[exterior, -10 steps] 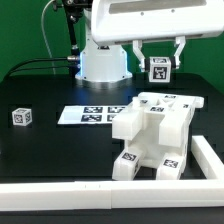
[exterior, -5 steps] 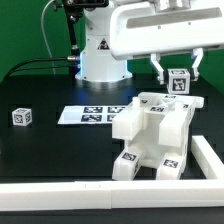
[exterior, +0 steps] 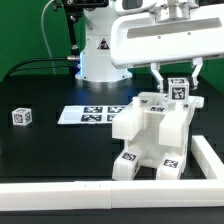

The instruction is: Assemble chair

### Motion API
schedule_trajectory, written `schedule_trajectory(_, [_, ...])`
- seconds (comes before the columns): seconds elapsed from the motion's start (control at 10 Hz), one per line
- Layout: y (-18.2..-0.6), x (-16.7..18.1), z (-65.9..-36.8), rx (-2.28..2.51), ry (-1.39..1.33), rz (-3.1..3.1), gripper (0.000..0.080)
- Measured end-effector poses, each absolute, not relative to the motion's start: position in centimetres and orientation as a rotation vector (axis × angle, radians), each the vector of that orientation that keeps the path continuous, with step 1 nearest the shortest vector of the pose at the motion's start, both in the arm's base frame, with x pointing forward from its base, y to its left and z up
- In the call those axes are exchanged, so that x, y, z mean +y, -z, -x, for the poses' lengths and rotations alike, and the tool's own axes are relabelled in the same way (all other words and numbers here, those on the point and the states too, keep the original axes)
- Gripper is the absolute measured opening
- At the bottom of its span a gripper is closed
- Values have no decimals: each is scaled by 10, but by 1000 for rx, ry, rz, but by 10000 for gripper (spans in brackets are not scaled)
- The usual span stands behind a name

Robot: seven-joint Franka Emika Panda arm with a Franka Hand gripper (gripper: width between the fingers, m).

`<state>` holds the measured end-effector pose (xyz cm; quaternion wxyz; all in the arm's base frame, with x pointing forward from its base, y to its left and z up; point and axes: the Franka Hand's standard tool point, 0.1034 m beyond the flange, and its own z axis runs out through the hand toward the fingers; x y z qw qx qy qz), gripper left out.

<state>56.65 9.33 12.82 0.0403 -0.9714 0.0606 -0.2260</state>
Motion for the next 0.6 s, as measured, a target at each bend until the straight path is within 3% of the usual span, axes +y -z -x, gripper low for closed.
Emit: schedule_trajectory(0.6, [-121, 93, -581, 195, 722, 2971, 284])
